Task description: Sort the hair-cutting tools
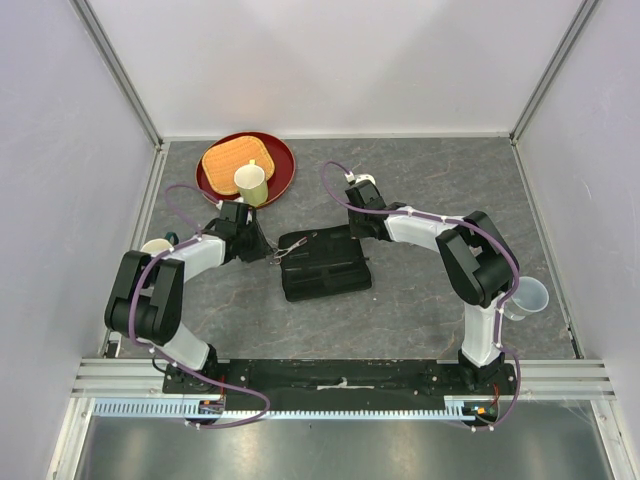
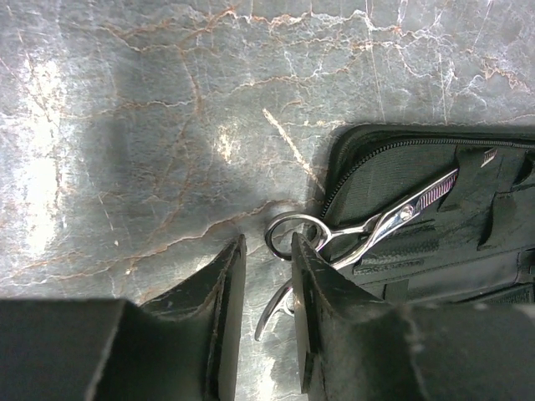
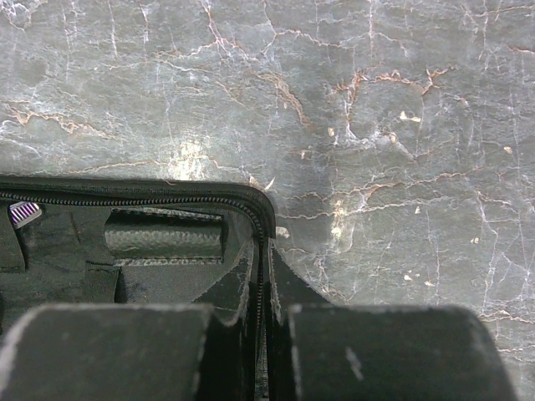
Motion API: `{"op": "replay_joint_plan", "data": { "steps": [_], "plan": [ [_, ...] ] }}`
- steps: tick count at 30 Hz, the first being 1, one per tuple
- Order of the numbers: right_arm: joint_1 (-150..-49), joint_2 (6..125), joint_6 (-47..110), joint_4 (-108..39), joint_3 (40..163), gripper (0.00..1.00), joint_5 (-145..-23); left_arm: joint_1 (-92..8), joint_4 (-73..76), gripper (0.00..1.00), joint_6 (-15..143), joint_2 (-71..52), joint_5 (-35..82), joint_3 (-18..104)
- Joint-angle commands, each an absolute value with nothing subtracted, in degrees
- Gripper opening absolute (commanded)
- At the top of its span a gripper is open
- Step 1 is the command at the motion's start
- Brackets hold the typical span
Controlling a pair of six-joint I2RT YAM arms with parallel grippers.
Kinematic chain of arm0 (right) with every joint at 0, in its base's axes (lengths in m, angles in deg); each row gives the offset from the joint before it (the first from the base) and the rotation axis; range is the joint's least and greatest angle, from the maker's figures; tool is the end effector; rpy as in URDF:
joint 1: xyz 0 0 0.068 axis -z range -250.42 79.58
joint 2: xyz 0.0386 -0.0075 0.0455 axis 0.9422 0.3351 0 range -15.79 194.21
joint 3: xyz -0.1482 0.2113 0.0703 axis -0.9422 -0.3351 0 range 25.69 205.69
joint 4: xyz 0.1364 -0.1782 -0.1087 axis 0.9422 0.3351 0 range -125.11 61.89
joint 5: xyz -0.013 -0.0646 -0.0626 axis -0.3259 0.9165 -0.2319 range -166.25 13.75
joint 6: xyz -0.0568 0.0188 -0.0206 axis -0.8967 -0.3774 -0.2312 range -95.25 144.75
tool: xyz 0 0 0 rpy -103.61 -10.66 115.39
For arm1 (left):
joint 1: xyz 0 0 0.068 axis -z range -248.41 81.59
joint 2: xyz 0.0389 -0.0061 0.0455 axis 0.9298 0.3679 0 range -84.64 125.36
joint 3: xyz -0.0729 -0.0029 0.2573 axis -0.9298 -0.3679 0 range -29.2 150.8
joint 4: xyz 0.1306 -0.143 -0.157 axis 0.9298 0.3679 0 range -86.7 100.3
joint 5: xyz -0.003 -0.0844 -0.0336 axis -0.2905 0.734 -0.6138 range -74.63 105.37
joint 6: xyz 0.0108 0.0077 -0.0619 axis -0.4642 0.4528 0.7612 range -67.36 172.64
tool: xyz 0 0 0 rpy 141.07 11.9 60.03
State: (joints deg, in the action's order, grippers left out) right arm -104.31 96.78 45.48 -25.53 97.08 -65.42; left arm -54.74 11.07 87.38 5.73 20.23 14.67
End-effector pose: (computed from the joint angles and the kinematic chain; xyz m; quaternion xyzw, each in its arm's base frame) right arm 0.3457 0.2211 0.1503 -0.0760 0.9352 0.0744 0.3378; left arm 0.2870 -0.0740 0.1455 -0.1611 0.9373 -0.1625 0.2631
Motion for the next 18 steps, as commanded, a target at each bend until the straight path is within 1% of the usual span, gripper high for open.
{"op": "replay_joint_plan", "data": {
  "steps": [1, 4, 7, 8, 9, 10, 12, 18],
  "plan": [
    [-104.26, 101.19, 46.19, -28.70, 95.30, 0.06, -67.29, -54.35, 10.33, 0.33, 88.76, 7.91, 21.08, 15.53],
    [-104.26, 101.28, 46.19, -28.70, 95.30, 0.06, -67.37, -54.44, 10.33, 0.29, 88.41, 9.40, 21.08, 16.94],
    [-104.35, 101.28, 45.93, -28.79, 95.30, 0.06, -67.29, -54.35, 10.25, 0.20, 87.62, 10.80, 20.91, 18.52],
    [-104.26, 101.28, 45.84, -28.79, 95.30, 0.06, -67.28, -54.35, 10.07, 0.14, 87.10, 11.07, 20.73, 18.87],
    [-104.26, 101.28, 45.76, -28.79, 95.30, 0.06, -67.28, -54.35, 9.81, 0.12, 86.92, 11.25, 20.64, 19.48],
    [-104.26, 101.36, 45.75, -28.87, 95.30, 0.06, -67.20, -54.44, 9.81, 0.07, 86.74, 11.42, 20.47, 19.75],
    [-104.26, 101.28, 45.58, -28.96, 95.30, 0.06, -67.11, -54.44, 9.37, 0.02, 86.22, 11.78, 19.94, 20.36],
    [-104.26, 101.19, 45.58, -28.87, 95.21, 0.05, -66.85, -54.44, 8.40, 0.02, 85.07, 12.04, 19.68, 21.60]
  ]
}}
